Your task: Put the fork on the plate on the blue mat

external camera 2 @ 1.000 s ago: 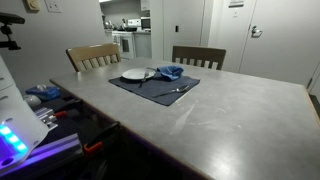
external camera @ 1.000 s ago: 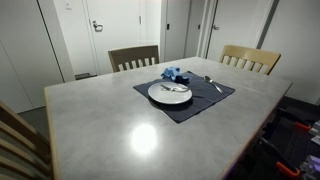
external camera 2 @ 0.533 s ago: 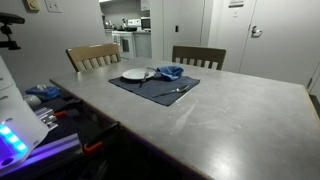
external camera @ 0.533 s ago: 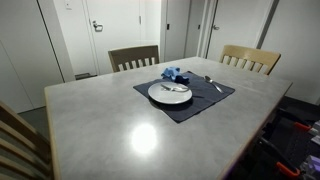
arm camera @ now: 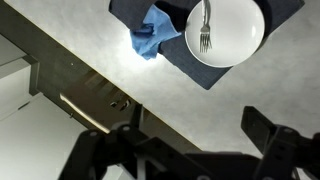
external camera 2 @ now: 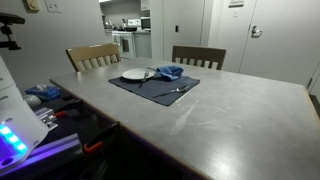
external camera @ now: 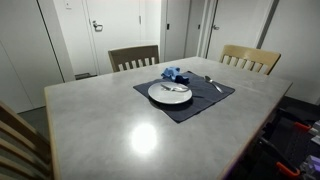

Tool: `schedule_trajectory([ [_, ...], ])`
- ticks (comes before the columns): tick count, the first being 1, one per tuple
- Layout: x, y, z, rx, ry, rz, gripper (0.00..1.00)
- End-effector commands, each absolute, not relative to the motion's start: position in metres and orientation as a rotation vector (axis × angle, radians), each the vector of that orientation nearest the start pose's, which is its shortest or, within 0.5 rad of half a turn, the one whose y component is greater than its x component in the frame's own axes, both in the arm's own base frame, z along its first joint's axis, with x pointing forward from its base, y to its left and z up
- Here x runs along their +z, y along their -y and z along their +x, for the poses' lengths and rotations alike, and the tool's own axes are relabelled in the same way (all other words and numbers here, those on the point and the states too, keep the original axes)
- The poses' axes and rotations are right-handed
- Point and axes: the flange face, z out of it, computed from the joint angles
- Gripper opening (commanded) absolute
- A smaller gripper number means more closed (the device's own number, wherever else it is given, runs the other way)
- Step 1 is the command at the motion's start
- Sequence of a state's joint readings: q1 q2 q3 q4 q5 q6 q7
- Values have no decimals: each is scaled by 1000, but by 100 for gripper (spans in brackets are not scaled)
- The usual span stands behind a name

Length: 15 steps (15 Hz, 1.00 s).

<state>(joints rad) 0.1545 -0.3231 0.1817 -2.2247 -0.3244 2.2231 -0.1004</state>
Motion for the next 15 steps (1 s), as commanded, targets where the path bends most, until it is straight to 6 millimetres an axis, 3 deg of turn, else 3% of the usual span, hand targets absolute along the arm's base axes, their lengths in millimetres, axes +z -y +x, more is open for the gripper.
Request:
schedule_trajectory([
  [1,532,-162,466,-584,1014,-3271,100],
  [5,485,-162,493,-436,1037,-3289,100],
  [15,338,-150,565,10,1133,-3140,100],
])
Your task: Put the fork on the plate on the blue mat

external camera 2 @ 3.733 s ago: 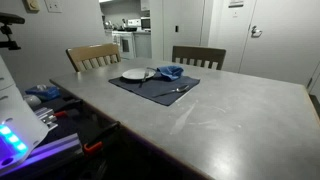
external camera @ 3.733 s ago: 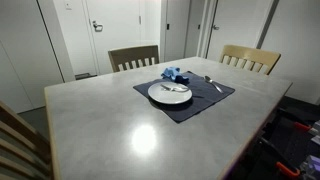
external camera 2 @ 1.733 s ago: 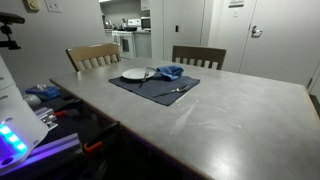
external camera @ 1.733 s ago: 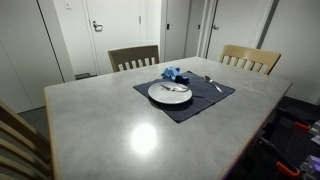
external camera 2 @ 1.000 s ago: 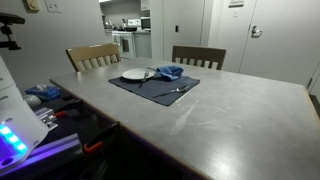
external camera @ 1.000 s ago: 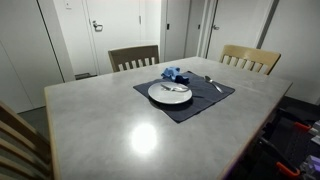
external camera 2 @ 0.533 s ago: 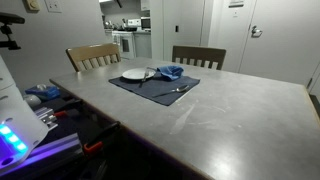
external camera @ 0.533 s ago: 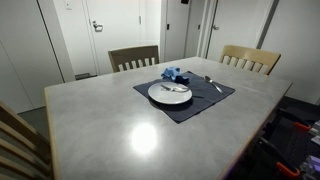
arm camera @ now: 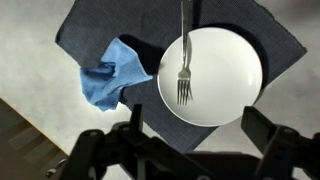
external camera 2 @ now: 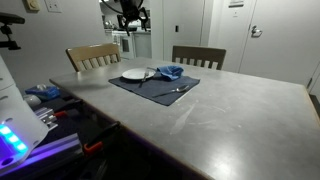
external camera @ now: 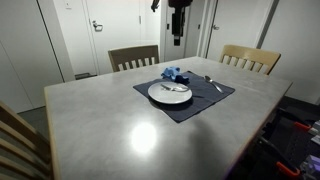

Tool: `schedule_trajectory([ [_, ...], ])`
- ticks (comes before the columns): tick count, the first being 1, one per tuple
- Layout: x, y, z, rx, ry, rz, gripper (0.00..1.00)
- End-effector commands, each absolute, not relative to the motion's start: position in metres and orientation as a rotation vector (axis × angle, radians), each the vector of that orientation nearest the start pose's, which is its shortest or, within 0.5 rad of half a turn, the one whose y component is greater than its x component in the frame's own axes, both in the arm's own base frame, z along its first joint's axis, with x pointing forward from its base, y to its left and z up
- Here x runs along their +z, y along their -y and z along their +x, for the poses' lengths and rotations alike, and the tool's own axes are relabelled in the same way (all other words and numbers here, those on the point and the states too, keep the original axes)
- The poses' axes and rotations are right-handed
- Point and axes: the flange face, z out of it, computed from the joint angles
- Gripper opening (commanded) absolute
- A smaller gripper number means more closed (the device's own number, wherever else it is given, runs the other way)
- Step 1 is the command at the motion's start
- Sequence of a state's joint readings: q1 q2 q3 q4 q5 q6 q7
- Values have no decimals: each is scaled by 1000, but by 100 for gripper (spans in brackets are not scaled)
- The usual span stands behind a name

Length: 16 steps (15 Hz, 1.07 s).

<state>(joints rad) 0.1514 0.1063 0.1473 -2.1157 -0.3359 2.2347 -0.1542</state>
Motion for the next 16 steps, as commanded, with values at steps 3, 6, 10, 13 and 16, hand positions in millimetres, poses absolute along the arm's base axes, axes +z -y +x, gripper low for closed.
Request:
schedule_trajectory([
  [3,306,-149,579,63,1149,-3077,100],
  [6,277,-148,587,117,1139,-3020,100],
  [10,241,-144,585,199,1109,-2961,100],
  [13,213,-139,574,298,1061,-2944,100],
  [16,193,-131,564,359,1020,-2947,100],
])
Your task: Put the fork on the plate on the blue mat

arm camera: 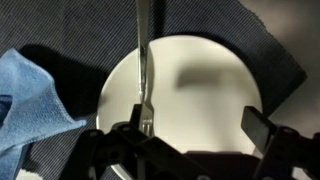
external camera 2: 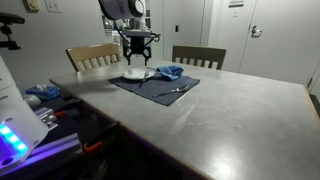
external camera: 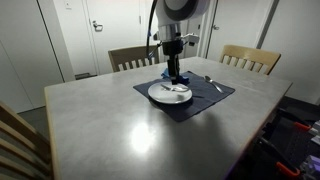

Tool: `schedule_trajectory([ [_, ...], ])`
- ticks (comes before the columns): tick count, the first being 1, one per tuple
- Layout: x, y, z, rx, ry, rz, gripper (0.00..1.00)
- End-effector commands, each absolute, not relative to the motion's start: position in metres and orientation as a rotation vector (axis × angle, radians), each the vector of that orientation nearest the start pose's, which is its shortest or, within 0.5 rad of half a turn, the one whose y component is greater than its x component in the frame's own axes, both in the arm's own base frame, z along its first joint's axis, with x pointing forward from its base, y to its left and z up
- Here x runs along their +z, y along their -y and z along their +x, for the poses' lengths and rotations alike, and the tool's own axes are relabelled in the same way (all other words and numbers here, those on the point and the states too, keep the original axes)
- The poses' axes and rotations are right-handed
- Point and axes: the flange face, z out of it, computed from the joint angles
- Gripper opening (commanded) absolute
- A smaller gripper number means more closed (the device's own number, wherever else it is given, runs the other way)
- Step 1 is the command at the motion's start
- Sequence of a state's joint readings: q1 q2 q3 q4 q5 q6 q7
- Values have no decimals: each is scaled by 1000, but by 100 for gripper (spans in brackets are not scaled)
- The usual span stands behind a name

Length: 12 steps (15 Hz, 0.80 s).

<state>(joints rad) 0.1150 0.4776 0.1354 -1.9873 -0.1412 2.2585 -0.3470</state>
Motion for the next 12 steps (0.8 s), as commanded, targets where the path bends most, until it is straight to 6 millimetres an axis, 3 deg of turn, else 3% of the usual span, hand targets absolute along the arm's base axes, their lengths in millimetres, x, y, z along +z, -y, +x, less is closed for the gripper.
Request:
schedule_trajectory([
  [1,187,-128,561,365,1001,-2947,100],
  [4,194,-121,560,266,886,-3006,100],
  [5,186,-128,565,335,964,-2990,100],
  [9,188,-126,567,296,917,-3009,100],
  [12,176,-120,572,335,933,-3047,100],
])
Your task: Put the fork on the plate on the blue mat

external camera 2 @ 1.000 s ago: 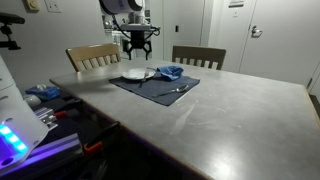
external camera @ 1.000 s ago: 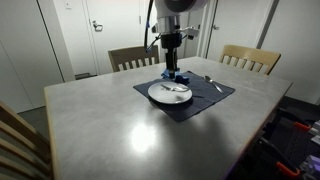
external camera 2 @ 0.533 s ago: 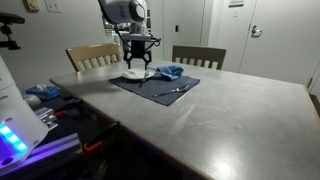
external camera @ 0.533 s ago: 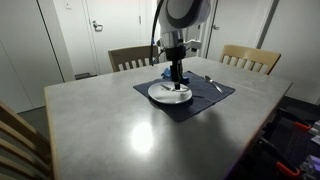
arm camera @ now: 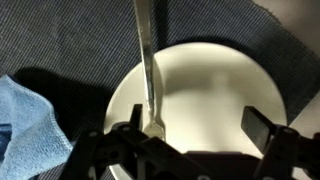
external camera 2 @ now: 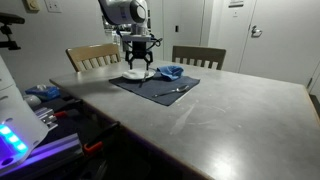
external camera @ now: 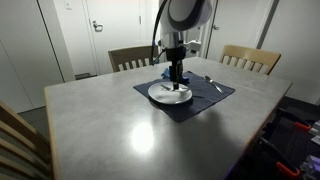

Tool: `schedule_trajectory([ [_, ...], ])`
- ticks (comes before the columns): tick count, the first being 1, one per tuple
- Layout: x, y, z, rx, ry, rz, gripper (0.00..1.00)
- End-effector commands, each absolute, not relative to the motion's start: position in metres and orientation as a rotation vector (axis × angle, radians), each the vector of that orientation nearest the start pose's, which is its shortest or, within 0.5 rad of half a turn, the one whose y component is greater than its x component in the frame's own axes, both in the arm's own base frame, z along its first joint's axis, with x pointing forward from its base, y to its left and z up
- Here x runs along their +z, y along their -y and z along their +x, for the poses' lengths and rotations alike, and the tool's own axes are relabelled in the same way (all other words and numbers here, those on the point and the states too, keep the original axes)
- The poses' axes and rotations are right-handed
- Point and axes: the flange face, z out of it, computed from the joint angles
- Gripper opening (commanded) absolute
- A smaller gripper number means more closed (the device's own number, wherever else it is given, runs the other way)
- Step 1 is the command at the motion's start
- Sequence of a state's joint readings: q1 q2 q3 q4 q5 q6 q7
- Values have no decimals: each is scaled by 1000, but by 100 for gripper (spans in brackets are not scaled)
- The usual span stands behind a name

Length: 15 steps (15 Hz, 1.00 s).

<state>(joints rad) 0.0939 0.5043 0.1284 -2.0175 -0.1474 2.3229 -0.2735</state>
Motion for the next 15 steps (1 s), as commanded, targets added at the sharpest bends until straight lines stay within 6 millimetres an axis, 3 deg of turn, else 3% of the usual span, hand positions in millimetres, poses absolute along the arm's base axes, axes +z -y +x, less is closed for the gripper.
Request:
schedule_trajectory([
  [1,173,-117,572,338,927,-3057,100],
  [4,168,-107,573,339,896,-3075,100],
  [10,164,-109,576,351,902,-3074,100],
  [15,163,-115,581,361,1036,-3073,100],
])
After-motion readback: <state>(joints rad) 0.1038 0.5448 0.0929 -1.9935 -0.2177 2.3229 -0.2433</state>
